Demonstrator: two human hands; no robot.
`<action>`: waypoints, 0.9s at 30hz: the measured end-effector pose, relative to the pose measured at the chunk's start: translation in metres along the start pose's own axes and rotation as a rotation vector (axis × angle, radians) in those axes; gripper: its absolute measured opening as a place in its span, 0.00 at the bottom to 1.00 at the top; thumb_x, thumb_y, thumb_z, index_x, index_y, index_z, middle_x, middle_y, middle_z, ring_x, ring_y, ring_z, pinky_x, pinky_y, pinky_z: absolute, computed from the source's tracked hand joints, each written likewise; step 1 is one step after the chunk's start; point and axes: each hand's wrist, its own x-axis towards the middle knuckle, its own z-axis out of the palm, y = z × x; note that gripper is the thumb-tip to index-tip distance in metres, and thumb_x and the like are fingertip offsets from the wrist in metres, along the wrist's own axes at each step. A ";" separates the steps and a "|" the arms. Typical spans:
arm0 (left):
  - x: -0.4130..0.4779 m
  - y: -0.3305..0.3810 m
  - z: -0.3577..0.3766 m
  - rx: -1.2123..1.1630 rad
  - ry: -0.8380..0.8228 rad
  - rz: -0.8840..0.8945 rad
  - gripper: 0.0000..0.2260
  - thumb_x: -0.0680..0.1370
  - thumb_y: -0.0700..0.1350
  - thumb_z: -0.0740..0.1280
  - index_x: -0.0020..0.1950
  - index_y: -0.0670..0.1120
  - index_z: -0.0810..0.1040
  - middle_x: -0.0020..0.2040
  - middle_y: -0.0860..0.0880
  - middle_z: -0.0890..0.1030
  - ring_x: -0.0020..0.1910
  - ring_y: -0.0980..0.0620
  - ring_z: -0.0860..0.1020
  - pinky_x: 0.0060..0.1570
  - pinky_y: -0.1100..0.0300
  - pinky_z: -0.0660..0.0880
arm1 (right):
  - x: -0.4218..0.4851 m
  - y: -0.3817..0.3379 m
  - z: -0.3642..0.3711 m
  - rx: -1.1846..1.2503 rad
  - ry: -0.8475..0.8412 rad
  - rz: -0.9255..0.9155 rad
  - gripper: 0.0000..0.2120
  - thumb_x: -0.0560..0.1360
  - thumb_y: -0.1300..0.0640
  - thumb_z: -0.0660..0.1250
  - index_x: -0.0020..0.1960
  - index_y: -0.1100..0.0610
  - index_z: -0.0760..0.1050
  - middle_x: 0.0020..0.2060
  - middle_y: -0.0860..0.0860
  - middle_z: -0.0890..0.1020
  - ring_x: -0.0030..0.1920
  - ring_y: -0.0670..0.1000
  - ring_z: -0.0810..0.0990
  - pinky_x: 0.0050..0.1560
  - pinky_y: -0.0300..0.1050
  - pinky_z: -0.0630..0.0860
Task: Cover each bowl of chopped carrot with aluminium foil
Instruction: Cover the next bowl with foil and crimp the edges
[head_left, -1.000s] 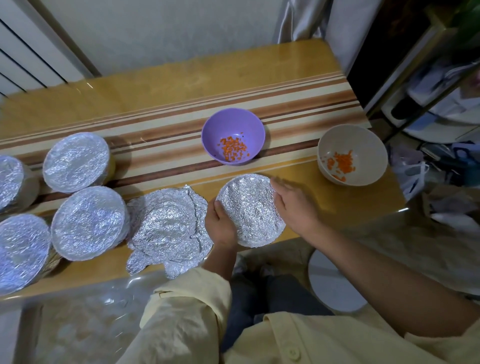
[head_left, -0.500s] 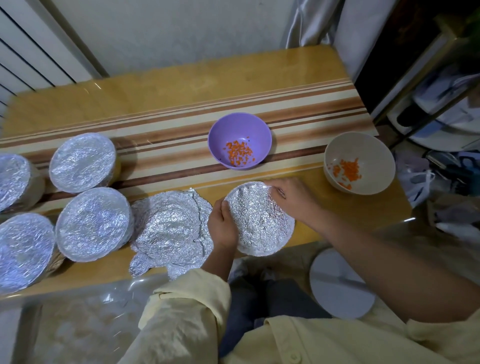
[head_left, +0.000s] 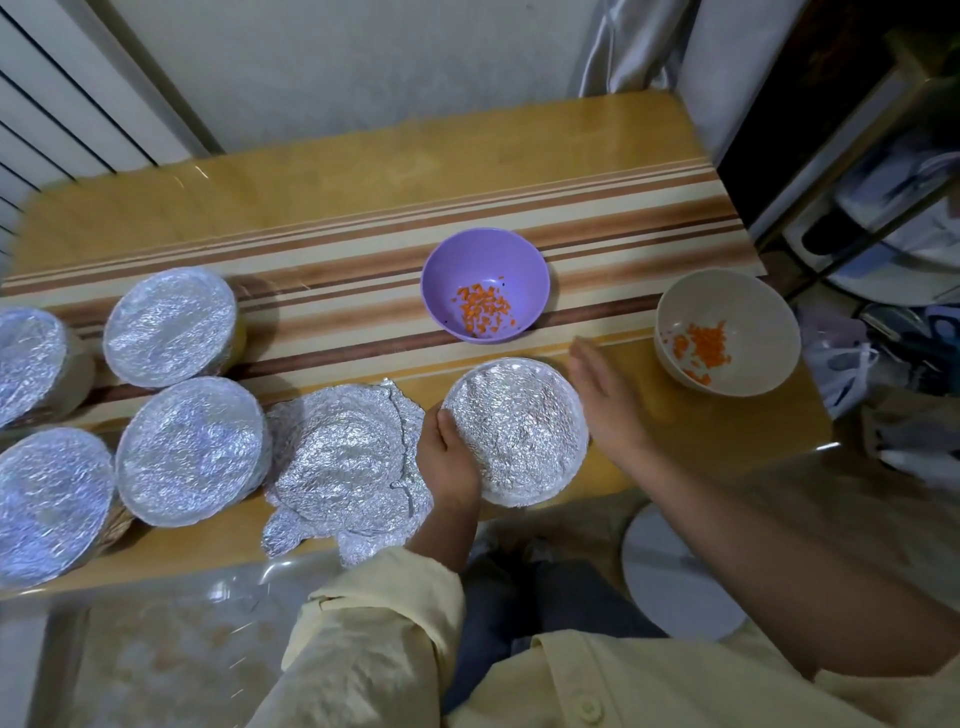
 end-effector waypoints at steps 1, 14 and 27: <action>-0.001 -0.001 0.001 -0.015 0.016 -0.011 0.13 0.85 0.39 0.56 0.59 0.37 0.79 0.48 0.46 0.79 0.48 0.46 0.75 0.43 0.62 0.64 | -0.008 0.003 -0.002 0.204 0.074 0.140 0.19 0.82 0.50 0.57 0.71 0.54 0.68 0.67 0.49 0.73 0.70 0.49 0.68 0.71 0.46 0.61; -0.014 -0.008 0.015 -0.088 0.108 -0.065 0.15 0.86 0.40 0.54 0.54 0.31 0.75 0.50 0.30 0.77 0.45 0.35 0.72 0.42 0.59 0.63 | -0.027 0.016 0.011 0.604 -0.092 0.381 0.30 0.79 0.34 0.43 0.63 0.47 0.76 0.59 0.49 0.81 0.62 0.49 0.76 0.67 0.52 0.68; -0.030 -0.012 0.023 -0.132 0.116 -0.133 0.18 0.87 0.45 0.51 0.68 0.37 0.71 0.63 0.36 0.77 0.63 0.38 0.75 0.67 0.45 0.70 | -0.051 0.028 0.012 0.432 0.018 0.447 0.43 0.66 0.21 0.52 0.70 0.47 0.70 0.68 0.45 0.72 0.69 0.48 0.67 0.73 0.54 0.58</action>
